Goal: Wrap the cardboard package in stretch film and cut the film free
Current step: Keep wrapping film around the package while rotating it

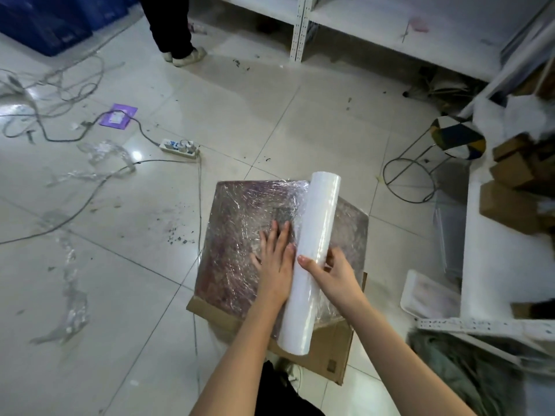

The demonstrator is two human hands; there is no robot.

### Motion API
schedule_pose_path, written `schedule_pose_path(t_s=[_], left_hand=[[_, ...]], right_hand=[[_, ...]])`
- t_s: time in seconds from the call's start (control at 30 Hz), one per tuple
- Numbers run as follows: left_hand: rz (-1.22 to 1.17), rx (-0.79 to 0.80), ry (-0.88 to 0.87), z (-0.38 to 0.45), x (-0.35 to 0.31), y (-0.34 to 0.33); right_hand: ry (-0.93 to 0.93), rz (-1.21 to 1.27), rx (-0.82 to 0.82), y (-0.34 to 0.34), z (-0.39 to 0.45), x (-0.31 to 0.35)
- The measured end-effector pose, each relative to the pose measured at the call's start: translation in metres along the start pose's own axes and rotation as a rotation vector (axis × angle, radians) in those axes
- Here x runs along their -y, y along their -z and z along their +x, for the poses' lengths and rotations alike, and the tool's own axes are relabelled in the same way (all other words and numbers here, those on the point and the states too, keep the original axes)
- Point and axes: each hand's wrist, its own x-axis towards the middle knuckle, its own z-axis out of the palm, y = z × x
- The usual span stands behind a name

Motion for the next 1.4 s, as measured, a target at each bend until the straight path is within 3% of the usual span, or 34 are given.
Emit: schedule_pose_path(t_s=[0.4, 0.6, 0.83, 1.13, 1.4], left_hand=[[0.008, 0.021, 0.01, 0.005, 0.009, 0.011], [-0.048, 0.096, 0.002, 0.003, 0.025, 0.036], [0.192, 0.053, 0.039, 0.006, 0.008, 0.036], [0.122, -0.009, 0.097, 0.0, 0.016, 0.027], [0.058, -0.075, 0.116, -0.005, 0.009, 0.021]], right_hand=[[-0.104, 0.135, -0.138, -0.014, 0.001, -0.006], [-0.127, 0.064, -0.139, -0.031, 0.003, -0.012], [-0.122, 0.05, -0.146, -0.035, 0.011, -0.013], [-0.093, 0.041, 0.161, -0.011, 0.025, -0.022], [-0.053, 0.045, 0.247, -0.001, 0.024, -0.03]])
